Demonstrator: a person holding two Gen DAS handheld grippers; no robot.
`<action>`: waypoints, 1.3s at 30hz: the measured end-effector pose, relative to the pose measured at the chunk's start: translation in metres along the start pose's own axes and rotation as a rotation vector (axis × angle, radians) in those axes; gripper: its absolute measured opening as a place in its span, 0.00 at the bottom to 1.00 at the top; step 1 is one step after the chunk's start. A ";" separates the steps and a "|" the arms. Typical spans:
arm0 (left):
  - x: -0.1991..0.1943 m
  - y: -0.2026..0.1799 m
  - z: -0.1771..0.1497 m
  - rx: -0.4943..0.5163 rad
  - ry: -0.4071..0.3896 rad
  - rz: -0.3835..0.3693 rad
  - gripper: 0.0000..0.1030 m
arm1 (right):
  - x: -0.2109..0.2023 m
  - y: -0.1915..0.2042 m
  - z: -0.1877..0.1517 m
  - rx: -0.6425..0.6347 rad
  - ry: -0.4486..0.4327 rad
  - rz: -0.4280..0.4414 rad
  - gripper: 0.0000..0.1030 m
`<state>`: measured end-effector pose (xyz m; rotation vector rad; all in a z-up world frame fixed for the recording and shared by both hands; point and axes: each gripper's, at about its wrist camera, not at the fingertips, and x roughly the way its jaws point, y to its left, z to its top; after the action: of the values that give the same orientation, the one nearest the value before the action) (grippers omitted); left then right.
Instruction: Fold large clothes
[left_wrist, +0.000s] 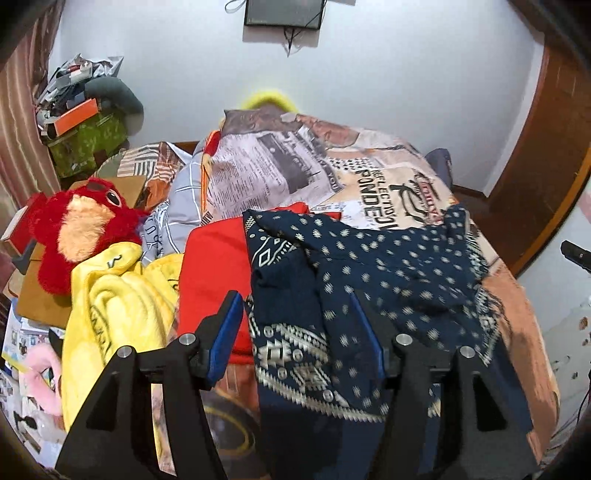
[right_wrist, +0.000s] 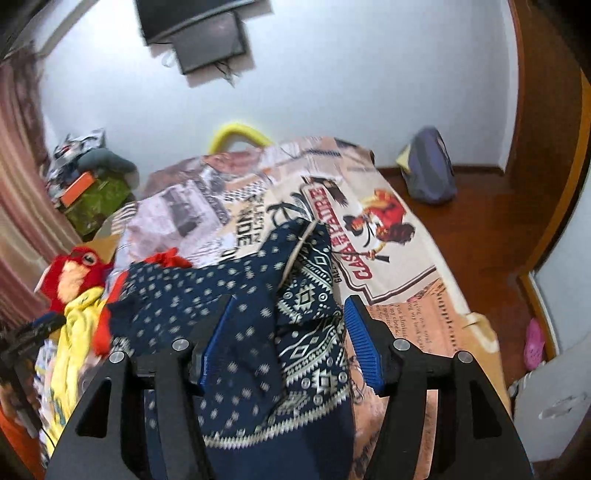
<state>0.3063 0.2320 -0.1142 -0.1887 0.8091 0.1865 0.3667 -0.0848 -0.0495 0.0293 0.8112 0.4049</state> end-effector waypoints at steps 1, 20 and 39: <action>-0.008 -0.002 -0.003 0.006 -0.005 0.000 0.57 | -0.010 0.004 -0.004 -0.020 -0.011 -0.001 0.57; -0.037 0.007 -0.156 -0.077 0.244 -0.138 0.62 | -0.044 0.032 -0.129 -0.121 0.133 0.020 0.67; 0.038 0.019 -0.256 -0.416 0.423 -0.305 0.62 | 0.022 -0.037 -0.209 0.166 0.433 0.117 0.66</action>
<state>0.1484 0.1931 -0.3164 -0.7580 1.1430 0.0225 0.2442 -0.1372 -0.2166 0.1486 1.2738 0.4609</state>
